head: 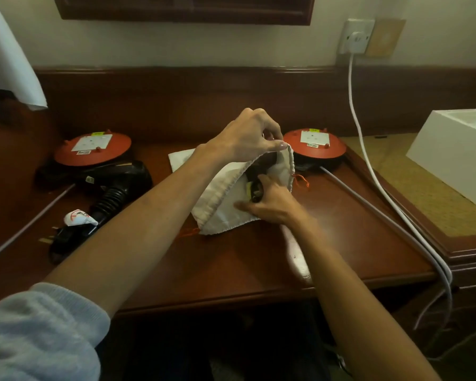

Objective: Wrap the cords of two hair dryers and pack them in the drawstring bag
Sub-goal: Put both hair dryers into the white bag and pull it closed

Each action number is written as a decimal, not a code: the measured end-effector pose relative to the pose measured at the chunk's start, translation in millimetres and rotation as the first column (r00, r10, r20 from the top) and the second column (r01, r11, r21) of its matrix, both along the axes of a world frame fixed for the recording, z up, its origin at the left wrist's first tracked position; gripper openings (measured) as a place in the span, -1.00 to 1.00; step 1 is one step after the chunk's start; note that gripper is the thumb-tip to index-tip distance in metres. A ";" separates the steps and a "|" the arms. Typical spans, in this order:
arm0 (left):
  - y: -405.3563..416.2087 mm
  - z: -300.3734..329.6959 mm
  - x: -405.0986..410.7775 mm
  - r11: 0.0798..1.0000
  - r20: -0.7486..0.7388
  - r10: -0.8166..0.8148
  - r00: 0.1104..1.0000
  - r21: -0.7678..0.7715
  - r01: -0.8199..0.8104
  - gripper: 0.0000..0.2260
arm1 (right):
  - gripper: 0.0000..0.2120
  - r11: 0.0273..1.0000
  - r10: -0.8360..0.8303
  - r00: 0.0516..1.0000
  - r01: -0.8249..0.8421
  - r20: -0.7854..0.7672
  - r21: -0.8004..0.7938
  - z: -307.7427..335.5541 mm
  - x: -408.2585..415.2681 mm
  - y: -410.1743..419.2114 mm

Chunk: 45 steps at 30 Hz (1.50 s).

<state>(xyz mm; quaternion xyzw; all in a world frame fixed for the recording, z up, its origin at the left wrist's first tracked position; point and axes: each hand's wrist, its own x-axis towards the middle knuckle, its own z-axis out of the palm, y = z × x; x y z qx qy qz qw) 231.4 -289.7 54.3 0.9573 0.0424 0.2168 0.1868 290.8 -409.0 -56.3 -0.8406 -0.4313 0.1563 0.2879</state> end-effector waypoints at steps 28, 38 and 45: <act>13.8 -52.8 -39.2 0.957 -0.021 0.175 0.984 -0.231 -0.175 -0.73 | -0.85 0.996 -0.066 0.957 0.046 0.283 0.077 -4.2 0.1 -42.4; -11.1 -139.3 -157.8 0.732 -0.323 0.664 0.674 0.098 -0.675 -0.60 | -0.78 0.979 -0.193 0.958 0.173 0.211 0.108 -21.5 63.7 -72.0; 21.5 -109.2 -178.7 0.677 -0.331 0.554 0.763 -0.355 -0.645 -0.83 | -0.88 0.925 -0.147 0.984 0.100 0.102 0.367 -9.4 44.6 -54.3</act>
